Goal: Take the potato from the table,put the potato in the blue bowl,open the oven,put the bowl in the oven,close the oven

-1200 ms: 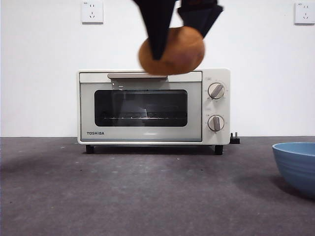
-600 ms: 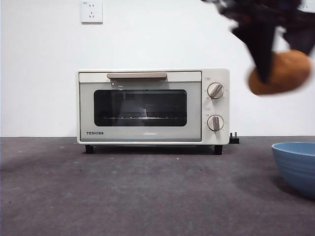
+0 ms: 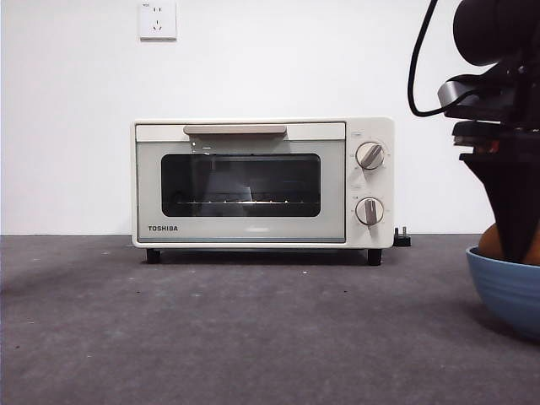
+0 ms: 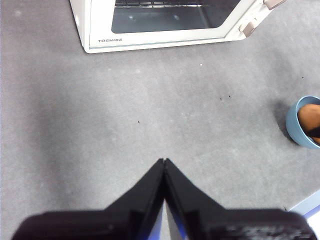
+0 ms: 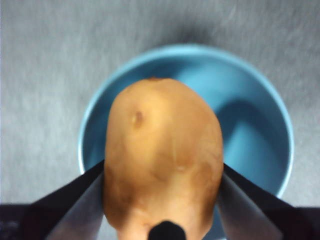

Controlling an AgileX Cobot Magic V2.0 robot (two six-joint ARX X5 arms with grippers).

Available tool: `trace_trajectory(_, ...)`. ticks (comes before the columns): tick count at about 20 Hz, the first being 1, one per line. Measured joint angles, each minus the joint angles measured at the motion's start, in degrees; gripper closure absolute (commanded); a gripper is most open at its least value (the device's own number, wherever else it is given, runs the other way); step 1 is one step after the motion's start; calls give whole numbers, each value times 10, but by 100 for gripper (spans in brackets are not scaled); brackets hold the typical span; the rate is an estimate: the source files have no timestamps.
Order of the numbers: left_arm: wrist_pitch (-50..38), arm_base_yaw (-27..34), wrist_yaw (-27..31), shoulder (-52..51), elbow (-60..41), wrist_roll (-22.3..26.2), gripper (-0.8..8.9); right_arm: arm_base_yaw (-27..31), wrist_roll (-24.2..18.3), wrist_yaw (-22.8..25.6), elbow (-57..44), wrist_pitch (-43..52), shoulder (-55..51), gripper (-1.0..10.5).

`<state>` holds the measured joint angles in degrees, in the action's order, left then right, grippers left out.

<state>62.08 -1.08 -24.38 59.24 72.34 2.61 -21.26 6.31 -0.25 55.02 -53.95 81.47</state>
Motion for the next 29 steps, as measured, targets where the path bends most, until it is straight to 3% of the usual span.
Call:
trace_trajectory(5,0,0,0,0,0,0,819,0,9,18,-1,5,0,905)
trace_trajectory(12,0,0,0,0,0,0,819,0,15,20,-1,7,0,333)
trace_trajectory(15,0,0,0,0,0,0,819,0,15,20,-1,11,0,253)
trace_trajectory(20,0,0,0,0,0,0,819,0,15,20,1,1,0,253)
trace_trajectory(25,-13,0,0,1,0,-1,819,0,14,62,68,-81,0,262)
trace_trajectory(27,-49,-2,-10,8,0,-6,819,0,15,76,102,-125,-7,398)
trace_trajectory(29,-83,-12,-40,29,0,-17,819,0,15,76,134,-149,-29,701)
